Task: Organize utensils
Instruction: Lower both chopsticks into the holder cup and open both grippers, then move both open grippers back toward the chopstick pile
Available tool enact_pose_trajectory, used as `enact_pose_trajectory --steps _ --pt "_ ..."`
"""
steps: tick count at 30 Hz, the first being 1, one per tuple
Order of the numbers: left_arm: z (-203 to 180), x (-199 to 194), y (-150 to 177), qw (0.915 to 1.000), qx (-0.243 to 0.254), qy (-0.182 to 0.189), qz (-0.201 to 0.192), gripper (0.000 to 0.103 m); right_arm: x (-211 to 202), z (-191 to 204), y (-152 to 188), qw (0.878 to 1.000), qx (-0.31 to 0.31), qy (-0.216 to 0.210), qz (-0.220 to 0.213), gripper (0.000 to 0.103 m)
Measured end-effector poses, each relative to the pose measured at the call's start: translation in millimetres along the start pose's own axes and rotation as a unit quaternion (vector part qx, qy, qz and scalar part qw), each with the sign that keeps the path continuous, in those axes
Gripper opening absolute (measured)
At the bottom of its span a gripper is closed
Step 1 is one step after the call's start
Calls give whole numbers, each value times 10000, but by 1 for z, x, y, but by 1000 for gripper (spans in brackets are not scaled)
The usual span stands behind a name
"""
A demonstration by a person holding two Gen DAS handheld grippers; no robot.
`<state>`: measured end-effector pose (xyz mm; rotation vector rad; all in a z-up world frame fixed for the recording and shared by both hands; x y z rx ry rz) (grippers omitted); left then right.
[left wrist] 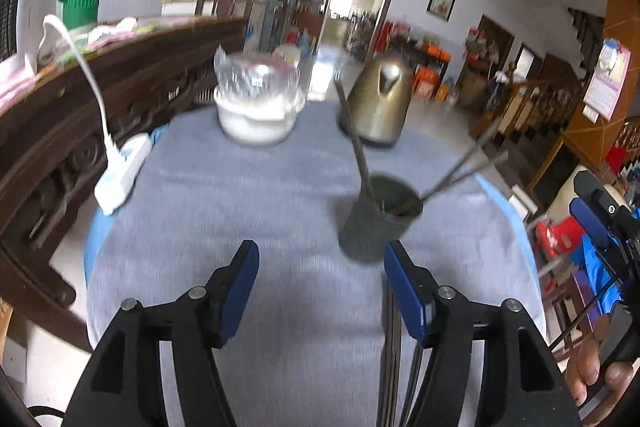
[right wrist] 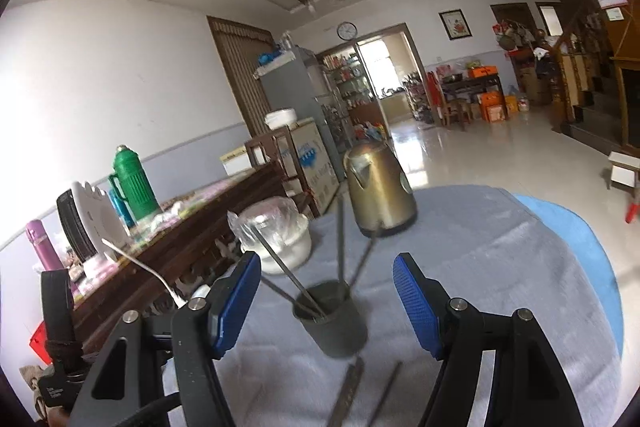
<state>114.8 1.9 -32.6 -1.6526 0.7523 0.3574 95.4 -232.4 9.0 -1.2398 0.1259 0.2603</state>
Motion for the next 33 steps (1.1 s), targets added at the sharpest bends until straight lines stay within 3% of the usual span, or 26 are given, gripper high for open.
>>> enact_pose_trajectory --steps 7,19,25,33 --pt "-4 13 29 9985 -28 -125 533 66 -8 -35 27 9983 326 244 412 73" --pt "-8 31 45 9960 48 -183 874 66 -5 -96 76 9861 1040 441 1217 70" --pt "-21 43 48 9958 310 -39 858 66 11 -104 96 9771 1250 304 1692 41" --pt "-33 68 65 9922 531 257 1102 66 37 -100 127 9641 1301 345 2289 40"
Point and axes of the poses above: each gripper's, at about its wrist camera, not at the fingertips, and x roughly the way its jaws point, z to its left, y to its underside, the point moved 5 cm from there along x, roughly the way its jaws point, and after that the axes turned 4 degrees about -z, right-handed, at the moved point
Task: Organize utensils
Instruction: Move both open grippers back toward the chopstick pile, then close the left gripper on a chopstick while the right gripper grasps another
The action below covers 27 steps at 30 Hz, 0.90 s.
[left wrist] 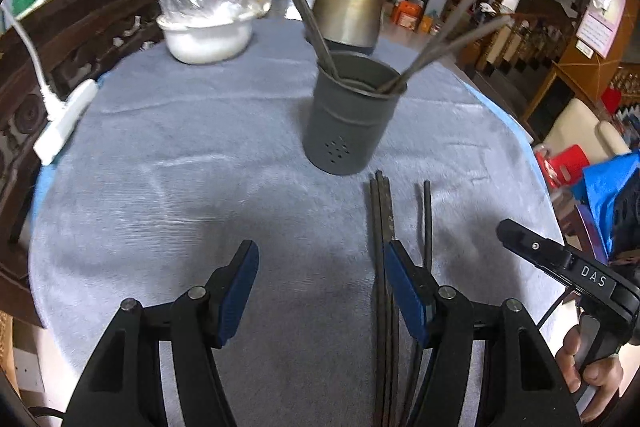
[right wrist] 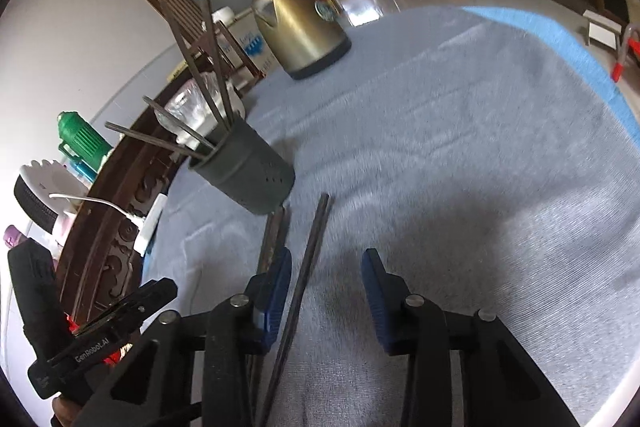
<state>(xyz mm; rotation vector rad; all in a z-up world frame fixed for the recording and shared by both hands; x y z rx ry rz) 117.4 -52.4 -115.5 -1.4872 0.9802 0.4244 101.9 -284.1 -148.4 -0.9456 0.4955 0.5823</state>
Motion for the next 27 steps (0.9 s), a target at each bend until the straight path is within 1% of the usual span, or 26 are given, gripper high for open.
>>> enact_pose_trajectory --steps 2,5,10,17,20,23,27 --pt "-1 14 1 9999 -18 69 142 66 4 -1 2 10000 50 12 59 40" --pt "-5 29 1 9995 27 208 216 66 9 -3 3 9999 82 55 120 40" --pt "-14 55 -3 9990 232 135 352 66 11 -4 3 9998 61 135 139 40" --pt "-26 76 -4 9981 257 177 532 66 10 -9 0 9997 135 146 110 40" --pt "-29 84 -4 9980 256 122 573 66 11 -9 1 9997 159 138 117 40" --pt "-30 84 -3 9981 403 7 472 66 11 -10 2 9997 191 122 129 40" --pt "-15 79 -2 9982 287 -180 503 66 8 -10 -1 9998 177 116 64 40"
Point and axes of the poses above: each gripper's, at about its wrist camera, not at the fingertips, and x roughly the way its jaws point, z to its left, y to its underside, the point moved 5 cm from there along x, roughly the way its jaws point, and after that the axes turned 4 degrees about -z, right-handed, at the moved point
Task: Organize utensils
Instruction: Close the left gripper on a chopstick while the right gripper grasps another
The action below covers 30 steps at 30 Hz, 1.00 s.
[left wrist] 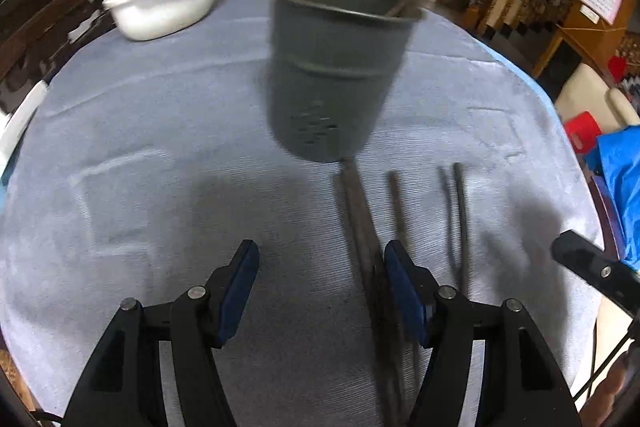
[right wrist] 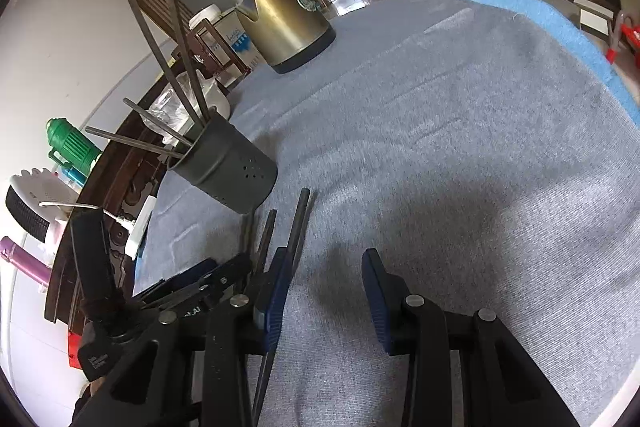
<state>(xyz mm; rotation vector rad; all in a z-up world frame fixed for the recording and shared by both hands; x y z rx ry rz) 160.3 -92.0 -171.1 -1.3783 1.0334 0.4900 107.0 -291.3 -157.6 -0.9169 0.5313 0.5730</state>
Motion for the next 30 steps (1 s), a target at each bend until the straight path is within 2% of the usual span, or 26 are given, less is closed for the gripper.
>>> enact_pose_trajectory --steps 2,7,14,25,28,29,30 --pt "13 -4 3 9999 -145 -52 2 66 1 0 -1 10000 26 -31 8 40" --pt "36 -19 9 9989 -433 185 -25 66 10 7 -1 9998 -28 -101 140 40" --pt "62 -30 8 9972 -700 230 -93 66 28 31 -14 9993 -250 -139 247 40" --pt "56 -18 -1 9976 -647 264 39 66 79 33 -18 9939 -333 501 921 40" --pt "54 -12 -3 9975 -634 291 142 64 89 34 -17 9919 -400 608 1037 27" --pt "55 -11 -3 9975 -625 290 171 57 91 36 -16 9913 -446 647 1058 16" --pt "54 -10 -4 9977 -604 268 170 50 92 36 -15 9909 -502 675 1048 11"
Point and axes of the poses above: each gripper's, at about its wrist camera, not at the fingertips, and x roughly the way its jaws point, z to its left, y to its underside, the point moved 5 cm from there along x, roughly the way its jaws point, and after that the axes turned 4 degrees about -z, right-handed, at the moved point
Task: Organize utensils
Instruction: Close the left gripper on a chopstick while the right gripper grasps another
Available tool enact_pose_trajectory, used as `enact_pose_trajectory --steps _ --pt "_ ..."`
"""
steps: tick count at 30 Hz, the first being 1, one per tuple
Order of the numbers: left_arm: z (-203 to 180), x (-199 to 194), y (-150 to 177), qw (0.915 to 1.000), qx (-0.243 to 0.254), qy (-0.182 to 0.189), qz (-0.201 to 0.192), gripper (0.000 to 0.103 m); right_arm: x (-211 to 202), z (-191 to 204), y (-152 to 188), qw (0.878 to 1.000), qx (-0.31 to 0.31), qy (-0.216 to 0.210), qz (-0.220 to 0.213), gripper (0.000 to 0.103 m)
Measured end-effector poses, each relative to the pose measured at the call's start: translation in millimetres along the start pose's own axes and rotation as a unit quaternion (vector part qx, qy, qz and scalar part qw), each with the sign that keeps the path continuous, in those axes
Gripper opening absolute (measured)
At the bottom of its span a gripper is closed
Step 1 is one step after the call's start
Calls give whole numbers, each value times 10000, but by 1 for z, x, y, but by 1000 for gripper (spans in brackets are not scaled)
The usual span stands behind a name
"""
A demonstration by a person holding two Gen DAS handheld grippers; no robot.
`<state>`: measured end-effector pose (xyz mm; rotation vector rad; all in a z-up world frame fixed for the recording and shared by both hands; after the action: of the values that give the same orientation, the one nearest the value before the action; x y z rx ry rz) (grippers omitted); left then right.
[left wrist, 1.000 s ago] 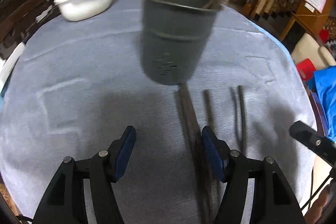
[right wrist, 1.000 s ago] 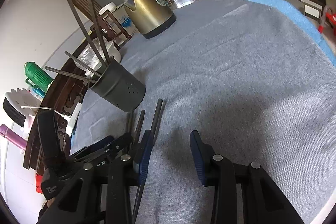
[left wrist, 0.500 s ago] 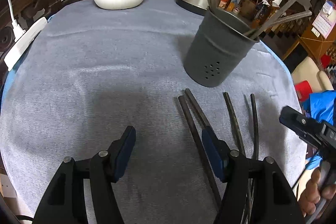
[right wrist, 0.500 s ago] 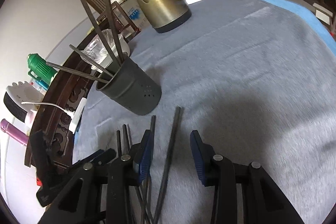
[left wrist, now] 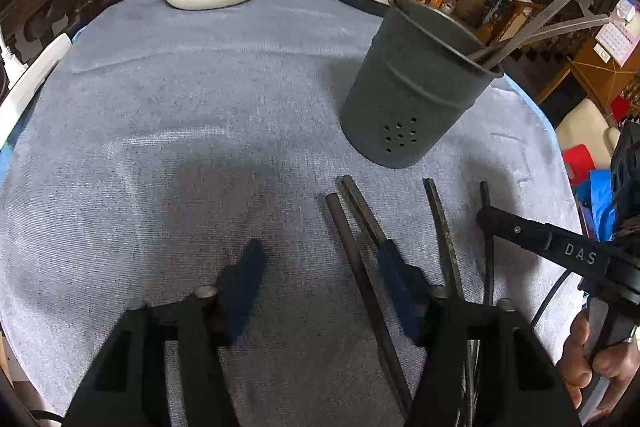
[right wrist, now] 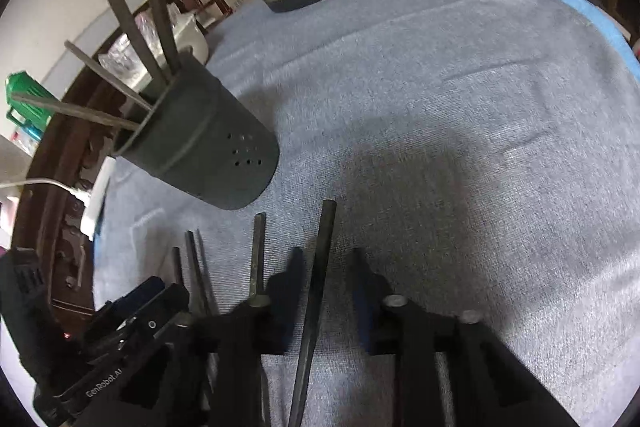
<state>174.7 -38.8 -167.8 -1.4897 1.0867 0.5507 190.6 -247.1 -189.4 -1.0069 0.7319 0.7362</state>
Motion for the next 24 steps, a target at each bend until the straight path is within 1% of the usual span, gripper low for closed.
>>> enact_pose_trajectory --steps 1,3,4,7,10,11,12,15,18,21,22,24 --pt "1 0 -1 10000 56 -17 -15 46 0 0 0 10000 -37 14 -15 11" --pt "3 0 -1 9999 102 70 19 33 -2 -3 0 9999 -112 35 -57 11" --pt "5 0 -1 9999 125 83 29 31 -4 -5 0 9999 -129 48 -88 11" --pt "9 0 -2 9997 162 150 88 31 -13 -11 -3 9996 -200 58 -174 11" --pt "13 1 -2 9996 79 201 180 31 -12 -20 -6 10000 -76 25 22 11" --pt "14 2 -3 9994 -6 238 237 33 -10 -21 -7 10000 -42 20 84 12" --pt "13 2 -4 9993 -49 262 261 36 -7 -22 -8 9998 -14 58 201 13" --pt "16 4 -7 9989 -179 268 331 36 -2 -21 -10 9991 38 192 371 14" --pt "17 9 -13 9987 -278 227 362 36 2 -13 -13 9981 -192 391 433 14" --pt "15 13 -24 9991 -203 135 354 36 5 -9 -15 9979 -358 445 315 12" --pt "13 14 -26 9993 -135 86 341 34 5 -8 -14 9977 -407 456 304 12" --pt "10 15 -28 9995 -39 15 327 19 4 -6 -13 9975 -481 429 288 11"
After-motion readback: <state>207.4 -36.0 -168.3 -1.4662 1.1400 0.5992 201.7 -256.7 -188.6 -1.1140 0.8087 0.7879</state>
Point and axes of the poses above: each gripper's, at about its wrist camera, not at the fingertips, and x roughly the way its jaws point, z to its left, y to its underside, the point moved 5 cm from there along x, roughly the way its jaws point, and after that the axes turned 4 degrees about -z, right-handed, at the moved point
